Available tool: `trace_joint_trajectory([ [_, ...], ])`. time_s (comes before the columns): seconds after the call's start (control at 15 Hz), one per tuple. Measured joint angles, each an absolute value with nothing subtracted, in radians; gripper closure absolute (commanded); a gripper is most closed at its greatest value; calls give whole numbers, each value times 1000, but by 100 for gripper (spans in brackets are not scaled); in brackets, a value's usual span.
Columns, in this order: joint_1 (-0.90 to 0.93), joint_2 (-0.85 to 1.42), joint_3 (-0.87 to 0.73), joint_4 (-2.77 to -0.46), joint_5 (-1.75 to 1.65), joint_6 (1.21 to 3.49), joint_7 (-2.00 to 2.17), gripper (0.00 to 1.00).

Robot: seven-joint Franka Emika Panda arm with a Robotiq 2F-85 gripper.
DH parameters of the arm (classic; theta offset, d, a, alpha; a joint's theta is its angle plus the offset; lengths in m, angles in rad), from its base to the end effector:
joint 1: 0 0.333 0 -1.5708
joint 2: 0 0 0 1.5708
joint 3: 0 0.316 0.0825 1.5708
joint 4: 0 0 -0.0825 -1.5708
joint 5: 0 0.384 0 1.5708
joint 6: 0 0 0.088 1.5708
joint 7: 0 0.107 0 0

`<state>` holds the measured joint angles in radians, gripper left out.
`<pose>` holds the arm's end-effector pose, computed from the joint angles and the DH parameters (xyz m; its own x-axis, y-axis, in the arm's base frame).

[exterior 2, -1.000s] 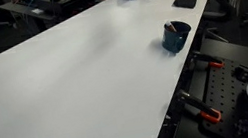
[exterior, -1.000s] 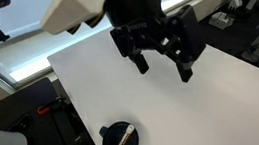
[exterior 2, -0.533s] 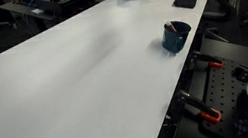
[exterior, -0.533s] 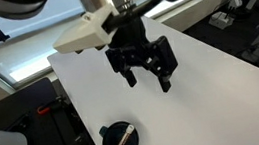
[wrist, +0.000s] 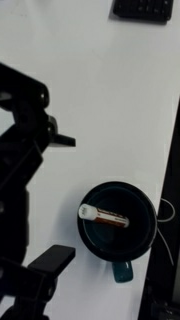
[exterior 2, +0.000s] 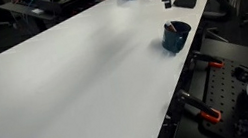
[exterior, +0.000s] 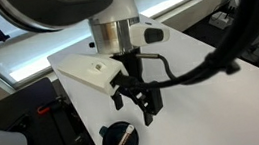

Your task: Move the sharpie to the table

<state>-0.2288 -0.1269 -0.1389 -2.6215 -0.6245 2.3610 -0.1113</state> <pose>0.3841 -0.1545 0.2833 0.9534 0.1774 -0.2440 0.2504 -0.9163 0.3124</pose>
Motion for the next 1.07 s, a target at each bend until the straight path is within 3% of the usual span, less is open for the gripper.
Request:
trace_joint_trajectory([
  [1.07, -229, -21, -200, -2523, -388, 2206, -322, 0],
])
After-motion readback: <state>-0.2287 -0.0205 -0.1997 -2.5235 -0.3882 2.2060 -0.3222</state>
